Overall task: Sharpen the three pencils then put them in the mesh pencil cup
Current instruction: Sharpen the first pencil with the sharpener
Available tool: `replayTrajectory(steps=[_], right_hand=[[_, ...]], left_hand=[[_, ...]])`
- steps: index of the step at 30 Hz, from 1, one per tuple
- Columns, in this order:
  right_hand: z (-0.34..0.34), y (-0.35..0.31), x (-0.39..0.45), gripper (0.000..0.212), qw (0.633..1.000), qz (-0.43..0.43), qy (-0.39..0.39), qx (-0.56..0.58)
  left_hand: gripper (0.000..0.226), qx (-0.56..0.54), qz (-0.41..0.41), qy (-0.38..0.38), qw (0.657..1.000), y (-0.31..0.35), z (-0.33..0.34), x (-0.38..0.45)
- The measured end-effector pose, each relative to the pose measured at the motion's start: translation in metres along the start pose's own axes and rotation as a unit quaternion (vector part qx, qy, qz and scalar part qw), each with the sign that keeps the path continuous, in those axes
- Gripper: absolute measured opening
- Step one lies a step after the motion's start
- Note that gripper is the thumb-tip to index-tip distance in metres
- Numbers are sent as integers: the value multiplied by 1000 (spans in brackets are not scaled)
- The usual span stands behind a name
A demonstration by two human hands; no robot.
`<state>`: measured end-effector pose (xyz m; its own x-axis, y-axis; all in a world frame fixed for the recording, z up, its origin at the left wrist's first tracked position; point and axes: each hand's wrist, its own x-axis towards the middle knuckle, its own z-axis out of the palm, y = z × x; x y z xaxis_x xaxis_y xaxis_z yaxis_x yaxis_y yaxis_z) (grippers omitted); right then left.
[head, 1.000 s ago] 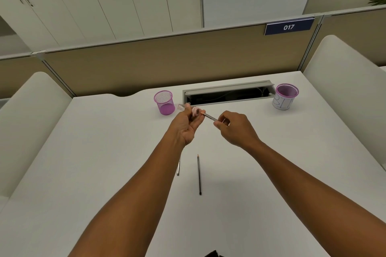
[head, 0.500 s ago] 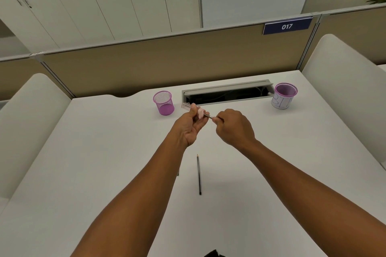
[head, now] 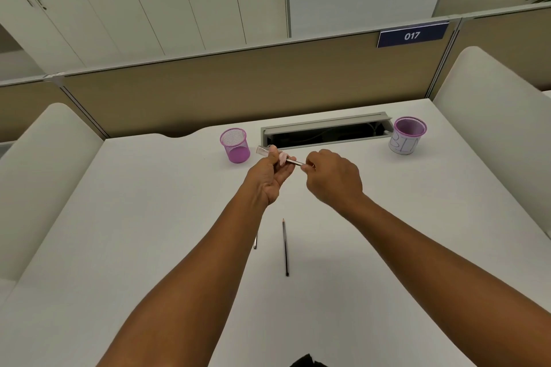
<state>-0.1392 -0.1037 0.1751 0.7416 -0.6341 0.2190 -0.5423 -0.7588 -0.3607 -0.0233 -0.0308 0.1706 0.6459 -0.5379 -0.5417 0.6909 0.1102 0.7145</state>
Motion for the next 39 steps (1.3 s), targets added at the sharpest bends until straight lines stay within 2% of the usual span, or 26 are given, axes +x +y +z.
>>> replayTrajectory(steps=[3, 6, 9, 10, 11, 13, 14, 15, 16, 18, 20, 23, 25, 27, 29, 32, 36, 39], right_hand=[[6, 1, -5, 24, 996, -49, 58, -47], [-1, -6, -4, 19, 997, -14, 0, -75], [-14, -16, 5, 21, 989, 115, -88, 9], [-18, -17, 10, 25, 970, 177, -133, 97], [-21, -17, 16, 28, 930, 243, -183, 207], [-31, -14, 24, 35, 812, 352, -280, 372], [-34, -11, 26, 38, 767, 379, -309, 414], [-35, -8, 29, 39, 742, 389, -326, 439], [-34, -6, 29, 39, 735, 388, -335, 445], [-33, -6, 27, 35, 767, 360, -324, 420], [-30, -8, 22, 32, 837, 295, -286, 362], [-16, -7, 16, 26, 945, 157, -179, 224], [-8, -7, 12, 21, 982, 99, -102, 122], [-4, -6, 8, 20, 994, 60, -59, 66], [-4, -6, 4, 22, 998, 31, -53, 27], [-6, -7, 7, 24, 992, 67, -98, 38], [-12, -5, 22, 30, 952, 170, -201, 157], [-11, -6, 22, 28, 973, 112, -182, 85]], left_hand=[[35, -2, -2, 1, 1000, -2, 2, 1], [27, 1, -11, -1, 1000, -2, 3, 1], [25, -4, -9, -11, 1000, -2, 4, 0], [25, -4, -5, -17, 1000, -1, 4, 0], [25, -1, -3, -22, 1000, 0, 3, 0], [25, 2, 2, -34, 999, 1, 2, 1], [25, 6, 4, -38, 999, 1, 1, 1], [25, 10, 6, -39, 999, 2, 1, 1], [25, 10, 6, -40, 999, 2, 0, 2], [25, 11, 4, -41, 999, 2, 0, 2], [24, 17, 7, -36, 999, 3, 0, 3], [23, 21, 8, -37, 999, 3, 0, 3], [23, 20, 9, -37, 999, 3, 2, 1], [24, 18, 7, -39, 999, 2, 3, 2], [24, 22, 7, -42, 999, 2, 3, 3], [23, 31, 2, -44, 999, 0, 1, 4], [23, 35, -12, -36, 999, -3, -2, 3], [25, 24, -10, -31, 999, -1, -1, 2]])
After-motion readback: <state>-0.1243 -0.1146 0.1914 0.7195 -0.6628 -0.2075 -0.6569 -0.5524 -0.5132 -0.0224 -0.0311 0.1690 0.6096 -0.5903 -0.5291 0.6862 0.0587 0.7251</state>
